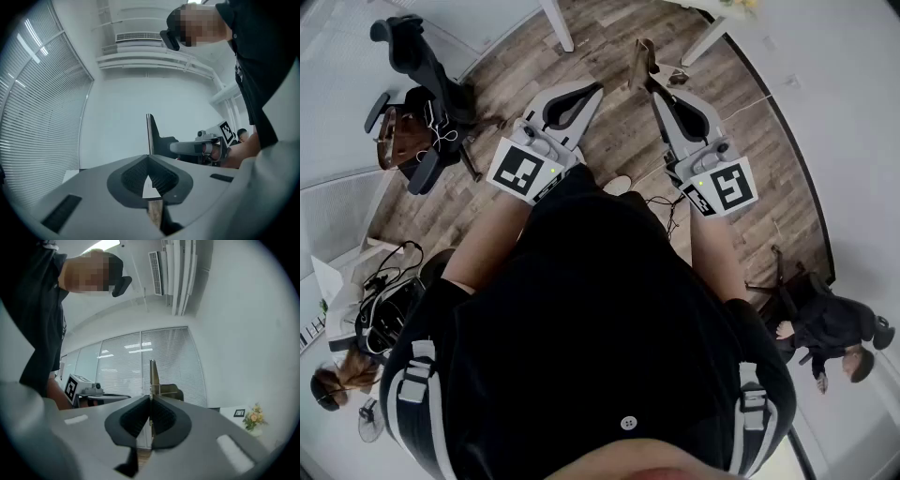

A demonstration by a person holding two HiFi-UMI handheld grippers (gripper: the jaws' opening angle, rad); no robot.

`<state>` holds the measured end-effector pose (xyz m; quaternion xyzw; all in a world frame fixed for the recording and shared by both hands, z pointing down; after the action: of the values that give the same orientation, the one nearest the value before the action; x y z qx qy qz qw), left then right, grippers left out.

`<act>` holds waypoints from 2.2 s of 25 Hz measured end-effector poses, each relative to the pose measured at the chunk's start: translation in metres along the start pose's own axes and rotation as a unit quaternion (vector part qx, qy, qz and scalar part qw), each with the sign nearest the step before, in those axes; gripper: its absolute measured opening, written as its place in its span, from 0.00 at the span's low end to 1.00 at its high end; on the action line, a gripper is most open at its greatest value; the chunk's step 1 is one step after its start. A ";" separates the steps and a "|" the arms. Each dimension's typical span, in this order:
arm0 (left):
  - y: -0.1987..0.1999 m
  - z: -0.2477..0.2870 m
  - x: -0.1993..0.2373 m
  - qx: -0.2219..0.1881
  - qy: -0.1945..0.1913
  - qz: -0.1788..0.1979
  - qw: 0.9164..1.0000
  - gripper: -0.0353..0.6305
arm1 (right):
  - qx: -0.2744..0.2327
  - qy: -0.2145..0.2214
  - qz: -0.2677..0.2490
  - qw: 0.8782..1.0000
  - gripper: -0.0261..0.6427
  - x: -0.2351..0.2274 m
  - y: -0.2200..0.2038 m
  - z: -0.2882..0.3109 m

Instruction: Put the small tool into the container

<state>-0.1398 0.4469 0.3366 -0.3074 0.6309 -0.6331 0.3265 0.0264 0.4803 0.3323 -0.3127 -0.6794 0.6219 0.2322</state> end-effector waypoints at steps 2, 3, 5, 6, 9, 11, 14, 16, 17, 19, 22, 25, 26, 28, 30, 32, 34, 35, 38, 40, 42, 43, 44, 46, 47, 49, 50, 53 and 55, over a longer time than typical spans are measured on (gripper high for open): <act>0.000 -0.001 -0.001 -0.002 0.002 0.001 1.000 0.06 | 0.002 -0.005 -0.006 1.000 0.06 0.000 -0.001 -0.002; 0.000 -0.001 -0.001 -0.002 0.003 0.002 1.000 0.07 | 0.004 -0.007 -0.009 1.000 0.06 0.000 -0.002 -0.002; -0.002 0.001 0.004 -0.001 0.004 0.002 1.000 0.07 | 0.007 -0.009 -0.012 1.000 0.06 -0.002 -0.004 0.001; -0.003 0.001 0.006 -0.001 0.004 0.001 1.000 0.06 | 0.009 -0.009 -0.012 1.000 0.06 -0.003 -0.005 0.002; -0.006 0.005 0.009 -0.001 0.002 -0.003 1.000 0.06 | 0.015 -0.011 -0.007 1.000 0.06 -0.007 -0.008 0.005; -0.006 0.009 0.007 -0.002 0.000 -0.005 1.000 0.06 | 0.017 -0.013 -0.004 1.000 0.06 -0.009 -0.008 0.003; -0.005 0.012 0.004 -0.004 -0.005 -0.005 1.000 0.07 | 0.019 -0.018 -0.005 1.000 0.06 -0.011 -0.009 0.000; -0.004 0.013 0.002 -0.005 -0.008 -0.005 1.000 0.07 | 0.019 -0.023 -0.004 1.000 0.06 -0.013 -0.007 -0.003; -0.003 0.015 0.001 -0.004 -0.009 -0.004 1.000 0.07 | 0.017 -0.025 -0.003 1.000 0.06 -0.015 -0.005 -0.004; 0.000 0.018 0.002 -0.005 -0.010 0.000 1.000 0.06 | 0.010 -0.030 -0.002 1.000 0.06 -0.019 -0.001 -0.004; 0.005 0.025 0.005 -0.008 -0.006 0.006 1.000 0.06 | -0.003 -0.031 -0.007 0.999 0.06 -0.028 0.007 -0.005; 0.009 0.036 0.006 -0.008 -0.005 0.010 1.000 0.06 | -0.004 -0.032 -0.015 0.999 0.06 -0.038 0.012 -0.005; 0.010 0.039 0.007 -0.008 -0.006 0.012 1.000 0.07 | -0.004 -0.033 -0.016 0.999 0.06 -0.040 0.013 -0.004; 0.012 0.044 0.012 -0.008 -0.008 0.014 1.000 0.07 | -0.006 -0.034 -0.016 0.999 0.06 -0.046 0.014 -0.001; 0.013 0.051 0.018 -0.009 -0.008 0.013 1.000 0.06 | -0.006 -0.036 -0.015 0.999 0.06 -0.055 0.012 0.004; 0.011 0.059 0.025 -0.009 -0.009 0.006 1.000 0.06 | -0.002 -0.039 -0.014 0.999 0.06 -0.064 0.010 0.010; 0.007 0.068 0.036 -0.008 -0.011 0.004 1.000 0.06 | 0.005 -0.042 -0.015 0.999 0.06 -0.074 0.008 0.018; 0.005 0.073 0.043 -0.009 -0.012 0.003 1.000 0.07 | 0.008 -0.043 -0.016 0.999 0.06 -0.080 0.007 0.023; 0.003 0.091 0.063 -0.013 -0.014 -0.006 1.000 0.07 | 0.018 -0.044 -0.020 0.999 0.06 -0.097 0.007 0.040; 0.001 0.102 0.076 -0.016 -0.015 -0.009 1.000 0.06 | 0.023 -0.045 -0.024 0.998 0.06 -0.110 0.009 0.052; 0.000 0.114 0.089 -0.018 -0.017 -0.009 1.000 0.07 | 0.026 -0.048 -0.026 0.998 0.06 -0.122 0.010 0.063; 0.000 0.120 0.096 -0.019 -0.017 -0.007 1.000 0.07 | 0.027 -0.049 -0.027 0.998 0.06 -0.128 0.011 0.069; 0.001 0.127 0.104 -0.020 -0.018 -0.006 1.000 0.07 | 0.028 -0.050 -0.027 0.998 0.06 -0.135 0.012 0.077; 0.005 0.142 0.124 -0.021 -0.020 -0.007 1.000 0.07 | 0.033 -0.051 -0.027 0.998 0.06 -0.152 0.016 0.095; 0.006 0.150 0.134 -0.021 -0.021 -0.009 1.000 0.06 | 0.036 -0.052 -0.028 0.998 0.06 -0.160 0.017 0.104; 0.005 0.160 0.147 -0.023 -0.023 -0.009 0.999 0.07 | 0.040 -0.055 -0.030 0.997 0.06 -0.171 0.017 0.114; 0.003 0.163 0.150 -0.023 -0.024 -0.008 0.999 0.07 | 0.041 -0.058 -0.032 0.997 0.06 -0.174 0.015 0.117; 0.002 0.173 0.164 -0.029 -0.026 -0.012 0.999 0.07 | 0.043 -0.062 -0.034 0.997 0.06 -0.182 0.014 0.129; 0.006 0.183 0.179 -0.038 -0.029 -0.027 0.998 0.07 | 0.048 -0.064 -0.035 0.996 0.06 -0.192 0.015 0.144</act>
<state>-0.1005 0.1941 0.3295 -0.3544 0.6367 -0.6079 0.3153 0.0609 0.2429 0.3142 -0.2366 -0.6725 0.6644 0.2244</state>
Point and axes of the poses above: the fingertips, and each gripper's own axes: z forward along the fingers, x to its left, y out of its top, the point moved 6 cm from there along -z, backward along the fingers, and after that the axes turned 6 degrees about y, right-handed, at the moved point
